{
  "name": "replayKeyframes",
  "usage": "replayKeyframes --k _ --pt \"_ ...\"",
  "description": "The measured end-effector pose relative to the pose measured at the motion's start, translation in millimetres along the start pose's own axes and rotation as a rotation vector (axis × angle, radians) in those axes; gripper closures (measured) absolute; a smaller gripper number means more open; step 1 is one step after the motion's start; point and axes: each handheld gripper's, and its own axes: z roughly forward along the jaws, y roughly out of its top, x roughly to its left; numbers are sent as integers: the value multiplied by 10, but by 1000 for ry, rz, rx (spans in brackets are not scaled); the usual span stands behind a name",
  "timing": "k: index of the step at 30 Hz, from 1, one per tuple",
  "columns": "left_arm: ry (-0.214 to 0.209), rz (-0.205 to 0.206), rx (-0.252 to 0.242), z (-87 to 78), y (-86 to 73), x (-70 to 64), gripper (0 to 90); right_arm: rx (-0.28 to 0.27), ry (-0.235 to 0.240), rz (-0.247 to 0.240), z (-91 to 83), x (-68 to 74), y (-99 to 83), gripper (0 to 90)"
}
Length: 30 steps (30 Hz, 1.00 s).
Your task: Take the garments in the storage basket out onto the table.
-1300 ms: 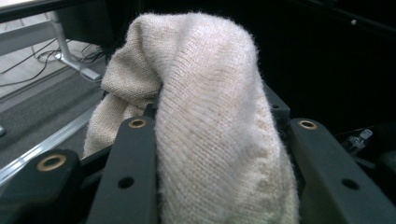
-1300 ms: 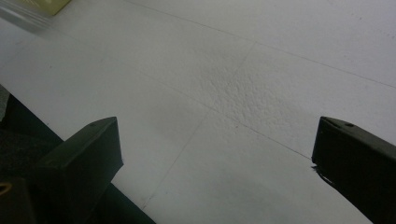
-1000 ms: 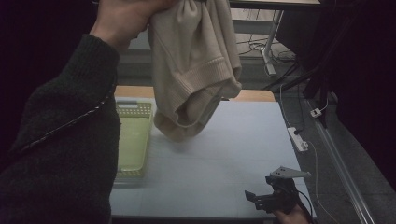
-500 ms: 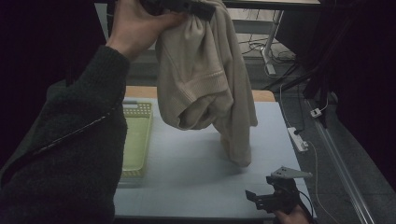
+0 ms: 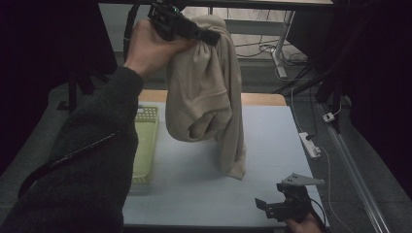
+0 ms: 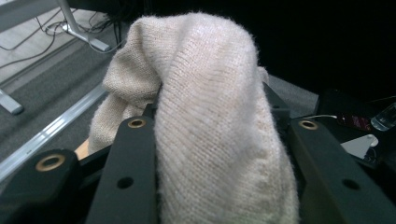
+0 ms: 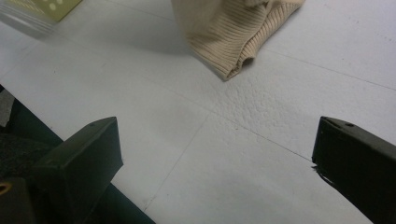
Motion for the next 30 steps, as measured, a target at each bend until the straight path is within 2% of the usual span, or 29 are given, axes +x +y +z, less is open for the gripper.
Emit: replayKeyframes --k 11,18,22,30 --pt "-20 -31 25 315 -269 121 601 1 4 -3 9 3 6 12" --pt "-35 -30 48 510 -459 142 596 8 6 -11 20 10 14 12" --pt "-48 -19 78 650 -600 172 593 9 7 -12 20 10 14 12" --pt "-84 -38 106 943 -841 205 589 9 5 -15 22 13 12 12"
